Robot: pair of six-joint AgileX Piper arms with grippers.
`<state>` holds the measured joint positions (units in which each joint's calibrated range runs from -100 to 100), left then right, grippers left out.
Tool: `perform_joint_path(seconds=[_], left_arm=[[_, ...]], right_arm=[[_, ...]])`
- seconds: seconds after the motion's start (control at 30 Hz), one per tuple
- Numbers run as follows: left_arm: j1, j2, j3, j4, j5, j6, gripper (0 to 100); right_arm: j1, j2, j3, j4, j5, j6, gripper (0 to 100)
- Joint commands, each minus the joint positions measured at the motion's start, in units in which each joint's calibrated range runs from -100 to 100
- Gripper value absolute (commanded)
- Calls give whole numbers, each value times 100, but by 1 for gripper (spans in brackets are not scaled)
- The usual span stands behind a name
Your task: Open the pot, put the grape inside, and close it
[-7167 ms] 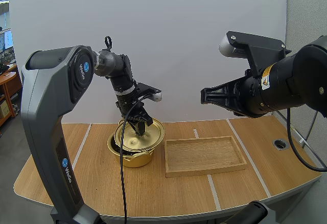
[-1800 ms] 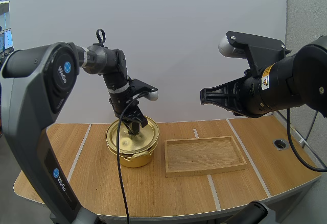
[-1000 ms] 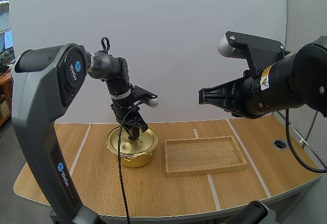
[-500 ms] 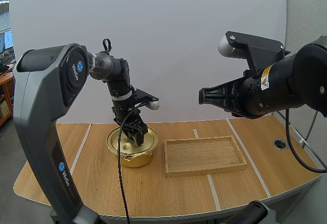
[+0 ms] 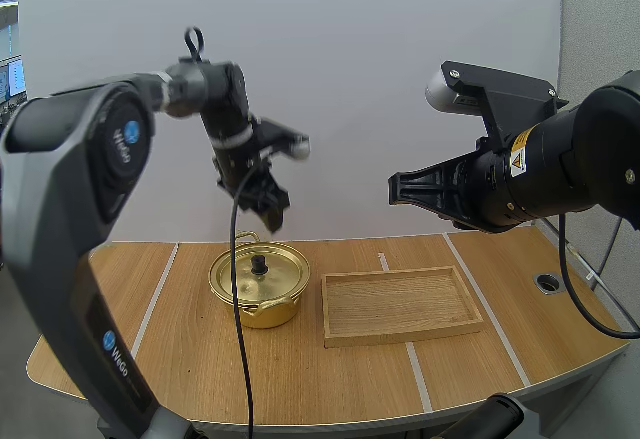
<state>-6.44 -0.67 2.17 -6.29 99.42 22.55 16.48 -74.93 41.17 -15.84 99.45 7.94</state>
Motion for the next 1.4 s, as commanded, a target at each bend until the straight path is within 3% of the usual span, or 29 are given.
perform_joint_path(seconds=[0.0, 0.27, 0.73, 0.8, 1.03, 1.37], left_arm=[[-2, -610, -114, -22, 58, -86, 100], [-2, -2216, -114, 434, 58, -406, 100], [-2, -4886, -114, 449, 58, -975, 99], [-2, -5252, -114, 449, 58, -996, 81], [-2, -6410, -114, 486, 58, -901, 0], [-2, -7566, -99, 459, 58, -1280, 0]], right_arm=[[-45, -68, 6, -28, 55, -45, 0], [-141, -68, 6, -99, 55, -45, 0], [-273, -100, 6, -422, 55, -45, 0], [-325, -152, 6, -408, 55, -45, 0], [-493, -637, 6, -293, 55, -45, 0], [-684, -1612, 6, -127, 55, -15, 0]])
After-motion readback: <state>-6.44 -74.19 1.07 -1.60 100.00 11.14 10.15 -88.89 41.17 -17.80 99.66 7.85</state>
